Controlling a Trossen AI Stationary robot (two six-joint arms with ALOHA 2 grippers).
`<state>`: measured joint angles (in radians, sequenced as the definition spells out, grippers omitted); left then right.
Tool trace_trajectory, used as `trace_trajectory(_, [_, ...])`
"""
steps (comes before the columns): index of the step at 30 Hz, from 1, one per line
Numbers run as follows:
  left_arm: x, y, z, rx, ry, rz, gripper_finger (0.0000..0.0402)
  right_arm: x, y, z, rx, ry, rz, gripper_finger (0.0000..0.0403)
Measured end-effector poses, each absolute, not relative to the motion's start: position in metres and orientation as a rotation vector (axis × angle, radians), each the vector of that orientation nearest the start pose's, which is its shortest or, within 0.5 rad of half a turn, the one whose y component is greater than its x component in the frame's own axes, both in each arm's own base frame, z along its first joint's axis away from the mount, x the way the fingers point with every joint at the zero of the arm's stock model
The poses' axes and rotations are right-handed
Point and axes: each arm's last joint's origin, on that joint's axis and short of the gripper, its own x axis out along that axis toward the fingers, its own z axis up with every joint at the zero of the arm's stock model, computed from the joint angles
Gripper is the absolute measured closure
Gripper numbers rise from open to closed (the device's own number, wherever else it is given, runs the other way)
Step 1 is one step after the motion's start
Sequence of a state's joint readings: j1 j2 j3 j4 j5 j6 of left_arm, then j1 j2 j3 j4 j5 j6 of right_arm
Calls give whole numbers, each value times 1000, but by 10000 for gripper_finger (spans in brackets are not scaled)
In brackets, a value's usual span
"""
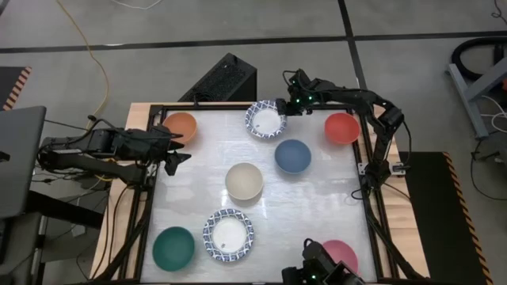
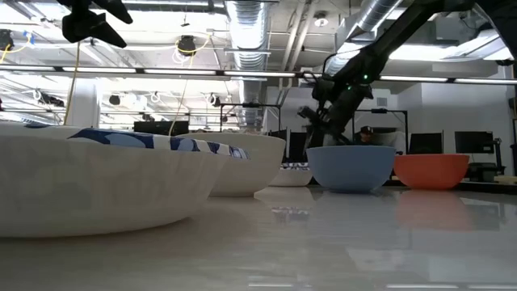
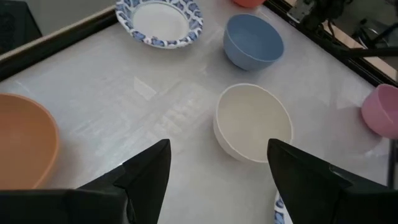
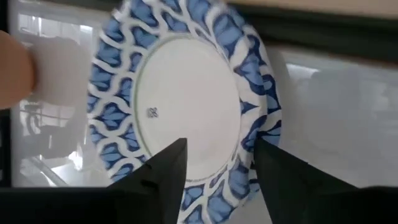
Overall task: Nest bowls inside each other
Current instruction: Stack the right white and blue bowl on the top white and blue bowl, then stack the white and blue bowl on top of the white and blue bowl
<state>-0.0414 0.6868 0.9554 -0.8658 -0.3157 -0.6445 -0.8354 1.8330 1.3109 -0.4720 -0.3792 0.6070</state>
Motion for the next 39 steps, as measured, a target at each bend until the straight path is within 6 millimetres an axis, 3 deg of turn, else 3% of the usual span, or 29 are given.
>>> trace_trajectory(6, [115,4,340,-512,483,438,145,248,-269,238,1054,688,-692,195])
trace_trajectory(9, [115,3,340,-496,496,409,145,244,-254,264,957,672,-553,199])
trace_trajectory(13, [116,2,340,-467,521,342,145,249,-209,297,888,678,-255,200])
trace_trajectory(18, [116,-1,340,-489,556,238,145,270,-132,325,732,729,-27,200])
trace_trajectory(23, [128,-5,326,-494,655,165,145,285,-59,335,580,786,42,200])
trace_trajectory(28, [150,-9,294,-546,834,121,145,290,-10,334,520,825,-45,200])
trace_trajectory(33, [175,-14,273,-565,915,136,145,289,19,333,496,835,-74,200])
trace_trajectory(39, [204,-26,255,-582,973,132,145,286,30,331,468,855,-110,200])
